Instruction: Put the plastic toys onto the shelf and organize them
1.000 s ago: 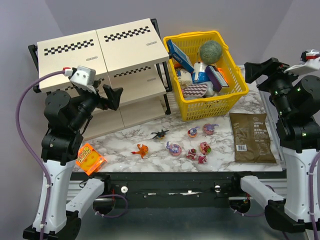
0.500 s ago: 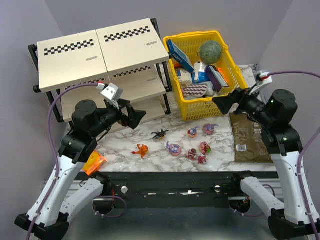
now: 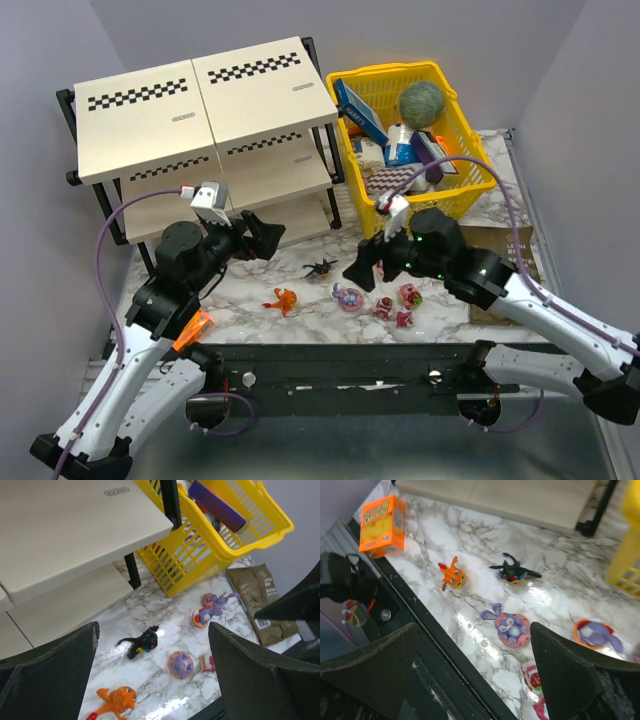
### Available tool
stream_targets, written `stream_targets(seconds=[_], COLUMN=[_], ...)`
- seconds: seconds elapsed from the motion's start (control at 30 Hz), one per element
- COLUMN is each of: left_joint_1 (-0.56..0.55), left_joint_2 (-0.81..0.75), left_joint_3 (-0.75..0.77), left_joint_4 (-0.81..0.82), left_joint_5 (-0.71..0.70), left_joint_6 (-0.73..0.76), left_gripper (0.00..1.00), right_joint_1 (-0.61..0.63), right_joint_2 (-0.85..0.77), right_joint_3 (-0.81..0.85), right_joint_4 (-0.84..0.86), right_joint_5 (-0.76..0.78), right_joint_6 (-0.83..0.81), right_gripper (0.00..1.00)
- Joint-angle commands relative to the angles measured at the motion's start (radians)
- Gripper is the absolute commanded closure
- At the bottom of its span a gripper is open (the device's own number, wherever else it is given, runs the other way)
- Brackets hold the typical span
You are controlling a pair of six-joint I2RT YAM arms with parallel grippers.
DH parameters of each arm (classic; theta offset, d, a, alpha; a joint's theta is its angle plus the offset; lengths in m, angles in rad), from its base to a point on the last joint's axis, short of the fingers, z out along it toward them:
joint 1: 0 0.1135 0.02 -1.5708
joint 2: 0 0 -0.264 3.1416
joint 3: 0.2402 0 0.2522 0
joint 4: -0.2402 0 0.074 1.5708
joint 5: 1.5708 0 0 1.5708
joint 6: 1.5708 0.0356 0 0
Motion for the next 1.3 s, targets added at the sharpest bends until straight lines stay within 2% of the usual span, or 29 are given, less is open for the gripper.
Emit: stream_targets(seconds=[0.0,0.1,0.27,0.53,0.8,1.27], left_joint_1=[-0.007,-0.007,-0.007,-0.007,-0.007,-0.007], left_joint_2=[-0.057,-0.077,-0.123,-0.16,-0.211,-0.234], left_joint_3=[0.018,0.038,0.051,0.11,0.136,0.153], left_joint_4=[-0.01,-0.047,-0.073,-0.153,-0.179,-0.208], left_joint_5=[-0.135,-0.168,-0.189,-0.178,-0.191,-0.209], left_joint_6=[-0.035,-0.031,-0.019,0.018,0.035,0.042], left_gripper=[0.01,0.01,0.01,0.01,0.01,0.01], right_joint_1=[0.126,0.191,0.228,0.232,0.232,0.235], right_joint_2=[0.113,0.191,0.328,0.549,0.736,0.859], right_joint_3=[0.003,-0.012,-0.017,0.057,0.129,0.137], right_joint_4=[0.097,0.192,0.312,0.349,0.388,0.511], right_joint_5=[0.107,0.042,-0.051,-0.183,-0.225,-0.15], right_joint_6=[-0.043,-0.086,-0.211,-0.409,-0.421,-0.398], right_gripper=[0.03,0.07,0.1,0.09,0.09,0.1])
